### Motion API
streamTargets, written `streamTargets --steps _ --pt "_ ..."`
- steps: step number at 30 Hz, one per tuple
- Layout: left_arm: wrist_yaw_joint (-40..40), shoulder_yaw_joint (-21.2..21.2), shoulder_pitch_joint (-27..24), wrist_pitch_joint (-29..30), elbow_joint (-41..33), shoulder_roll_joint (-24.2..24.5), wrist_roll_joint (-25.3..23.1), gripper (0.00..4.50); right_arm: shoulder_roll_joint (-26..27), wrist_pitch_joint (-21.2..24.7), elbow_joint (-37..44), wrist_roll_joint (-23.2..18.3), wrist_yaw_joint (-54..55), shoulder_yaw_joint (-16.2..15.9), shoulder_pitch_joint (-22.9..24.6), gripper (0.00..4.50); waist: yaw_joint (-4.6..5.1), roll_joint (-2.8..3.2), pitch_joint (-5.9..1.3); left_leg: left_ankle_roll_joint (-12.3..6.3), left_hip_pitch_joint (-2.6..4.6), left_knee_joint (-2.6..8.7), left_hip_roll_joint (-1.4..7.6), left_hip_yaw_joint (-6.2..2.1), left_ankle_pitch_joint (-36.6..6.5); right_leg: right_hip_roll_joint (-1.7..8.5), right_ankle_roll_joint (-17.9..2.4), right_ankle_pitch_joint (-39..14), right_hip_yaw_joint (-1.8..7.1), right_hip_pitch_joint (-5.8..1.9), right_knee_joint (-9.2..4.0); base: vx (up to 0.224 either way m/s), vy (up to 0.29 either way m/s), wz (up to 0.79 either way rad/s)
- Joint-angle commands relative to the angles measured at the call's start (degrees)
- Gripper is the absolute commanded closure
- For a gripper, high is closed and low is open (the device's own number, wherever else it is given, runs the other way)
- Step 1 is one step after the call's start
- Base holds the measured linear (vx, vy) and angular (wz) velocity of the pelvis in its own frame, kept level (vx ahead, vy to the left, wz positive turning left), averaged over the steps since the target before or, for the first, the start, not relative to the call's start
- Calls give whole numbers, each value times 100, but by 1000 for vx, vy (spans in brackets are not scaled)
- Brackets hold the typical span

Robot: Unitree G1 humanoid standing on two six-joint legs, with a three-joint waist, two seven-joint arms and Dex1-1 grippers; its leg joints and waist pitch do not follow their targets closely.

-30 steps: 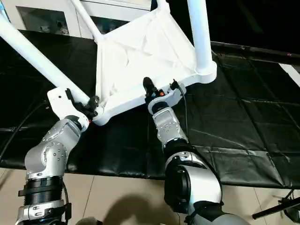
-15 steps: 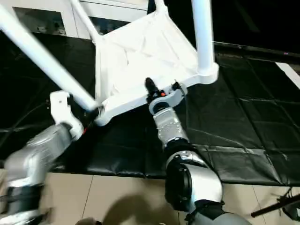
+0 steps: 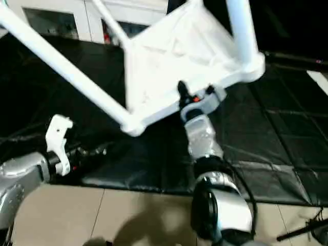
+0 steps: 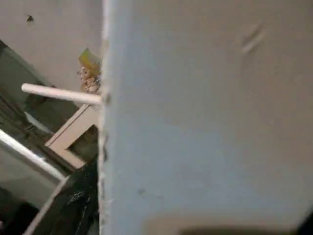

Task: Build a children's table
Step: Flip table

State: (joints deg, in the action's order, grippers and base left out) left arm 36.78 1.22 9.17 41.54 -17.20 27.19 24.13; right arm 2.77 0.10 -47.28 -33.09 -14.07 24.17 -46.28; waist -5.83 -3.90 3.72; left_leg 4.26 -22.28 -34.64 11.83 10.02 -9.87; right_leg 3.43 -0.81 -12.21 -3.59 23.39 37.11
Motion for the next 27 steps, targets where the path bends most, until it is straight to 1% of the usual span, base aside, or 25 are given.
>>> streamTargets --steps 1,3,4,5,6,8,9,10,11,13,14,15,17,18,19,21,24,26,27 --pt "168 -137 -29 -39 -186 85 49 4 -291 -163 630 336 108 -140 -37 252 49 106 -443 152 165 388 114 24 -439 350 -982 269 278 -314 -310 0 0 0" --pt "368 -256 -38 -83 -390 251 68 1 -361 -48 1046 641 381 -359 155 252 46 90 -433 193 154 394 102 24 -453 346 -869 167 287 -320 -324 0 0 0" --pt "368 -256 -38 -83 -390 251 68 0 -361 -48 1046 641 381 -359 155 252 47 92 -434 208 156 397 98 22 -448 341 -837 135 286 -323 -326 0 0 0" --pt "422 -267 -28 -129 -469 306 72 0 -420 27 1316 847 542 -497 289 252 57 71 -435 264 159 403 102 23 -517 339 -770 17 285 -316 -338 0 0 0" --pt "423 -258 -25 -124 -477 305 80 0 -422 39 1354 871 577 -506 307 252 56 73 -426 277 151 406 96 20 -525 335 -748 -22 288 -319 -341 0 0 0" --pt "453 -216 -7 -112 -548 321 125 0 -441 129 1626 1033 769 -591 440 252 61 81 -427 331 164 410 97 19 -564 326 -681 -99 290 -305 -344 0 0 0" --pt "519 -204 -8 -83 -630 374 183 0 -452 198 1860 1165 878 -683 562 252 69 72 -426 338 160 410 97 20 -586 324 -673 -121 290 -301 -346 0 0 0" --pt "527 -205 -10 -83 -638 382 186 0 -453 201 1885 1185 895 -694 577 252 63 78 -418 345 165 412 94 22 -634 325 -641 -180 295 -295 -358 0 0 0" --pt "542 -207 -11 -88 -670 415 187 0 -460 222 2028 1317 988 -771 666 252 68 69 -415 362 163 420 96 17 -675 326 -612 -264 293 -294 -362 0 0 0" --pt "463 -200 35 -160 -656 421 105 0 -476 220 2192 1545 1182 -871 771 252 72 74 -411 390 164 419 94 18 -674 319 -583 -298 295 -283 -368 0 0 0" --pt "463 -200 35 -160 -656 421 105 0 -476 220 2192 1545 1182 -871 771 252 73 73 -412 389 168 417 89 23 -692 316 -568 -301 297 -282 -372 0 0 0" --pt "350 -176 144 -228 -602 371 38 0 -507 216 2297 1757 1312 -991 846 252 78 68 -414 409 161 420 91 17 -710 317 -551 -340 297 -286 -370 0 0 0" --pt "261 -169 269 -313 -556 312 -19 0 -512 231 2367 1897 1438 -1075 903 252 77 66 -403 430 167 422 90 19 -749 313 -523 -415 300 -277 -387 0 0 0" --pt "239 -169 313 -344 -544 290 -35 0 -510 239 2376 1929 1473 -1096 918 252 75 71 -408 445 181 418 90 21 -793 314 -505 -458 302 -267 -387 0 0 0" --pt "254 -167 343 -364 -547 275 -17 0 -509 250 2374 1948 1498 -1106 924 252 79 64 -409 447 169 420 86 16 -799 317 -498 -479 301 -281 -387 0 0 0" --pt "298 -176 408 -388 -588 278 7 0 -521 318 2439 2030 1588 -1162 956 252 90 59 -401 481 163 426 84 11 -884 327 -457 -655 302 -280 -406 0 0 0" --pt "381 -189 505 -411 -616 307 42 0 -569 365 2413 2153 1669 -1242 941 252 99 50 -410 476 169 419 82 11 -893 323 -440 -663 303 -274 -405 0 0 0" --pt "551 -233 549 -374 -651 346 163 0 -598 408 2396 2264 1772 -1323 917 252 99 30 -410 462 159 420 84 10 -855 321 -441 -640 301 -279 -400 0 0 0" --pt "663 -282 554 -347 -680 382 227 0 -598 419 2364 2320 1824 -1373 895 252 91 43 -411 472 164 419 82 10 -841 325 -445 -649 299 -270 -397 0 0 0"
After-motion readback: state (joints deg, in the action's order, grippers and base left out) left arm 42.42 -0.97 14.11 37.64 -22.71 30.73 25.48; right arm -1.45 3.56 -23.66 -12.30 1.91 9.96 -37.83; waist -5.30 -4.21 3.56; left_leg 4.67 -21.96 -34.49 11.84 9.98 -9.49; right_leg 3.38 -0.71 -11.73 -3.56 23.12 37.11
